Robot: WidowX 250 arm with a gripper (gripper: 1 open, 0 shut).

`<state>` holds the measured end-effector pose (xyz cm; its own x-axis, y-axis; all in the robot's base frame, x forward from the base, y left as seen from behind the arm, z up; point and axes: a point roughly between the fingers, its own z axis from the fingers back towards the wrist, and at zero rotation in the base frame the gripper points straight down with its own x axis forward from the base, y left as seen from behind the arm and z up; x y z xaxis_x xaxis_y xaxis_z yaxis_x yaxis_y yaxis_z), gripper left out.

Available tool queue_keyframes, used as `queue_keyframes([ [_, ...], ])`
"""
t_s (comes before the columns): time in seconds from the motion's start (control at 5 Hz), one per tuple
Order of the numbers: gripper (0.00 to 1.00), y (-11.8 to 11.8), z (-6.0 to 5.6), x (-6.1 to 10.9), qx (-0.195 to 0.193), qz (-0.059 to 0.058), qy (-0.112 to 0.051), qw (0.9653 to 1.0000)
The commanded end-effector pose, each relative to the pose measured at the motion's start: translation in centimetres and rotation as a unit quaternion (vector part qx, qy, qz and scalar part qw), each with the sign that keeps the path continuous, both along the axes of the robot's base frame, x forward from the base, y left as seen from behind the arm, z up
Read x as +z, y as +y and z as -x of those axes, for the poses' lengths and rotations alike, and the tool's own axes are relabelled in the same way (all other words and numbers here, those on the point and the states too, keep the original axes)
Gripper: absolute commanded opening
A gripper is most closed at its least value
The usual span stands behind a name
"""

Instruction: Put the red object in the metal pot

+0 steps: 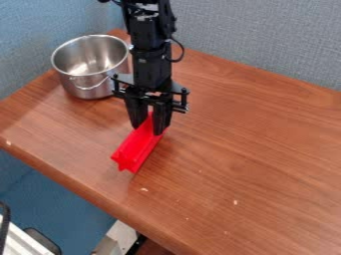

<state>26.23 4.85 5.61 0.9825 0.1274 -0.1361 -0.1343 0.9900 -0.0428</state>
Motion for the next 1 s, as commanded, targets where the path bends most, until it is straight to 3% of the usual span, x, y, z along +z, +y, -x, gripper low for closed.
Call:
queue_keyframes([
  [0.0,0.00,0.64,-0.94,1.93,0.006,-0.003,-0.037,0.9993],
  [0.8,0.00,0.39,-1.05,2.20,-0.012,0.011,-0.036,0.9992],
])
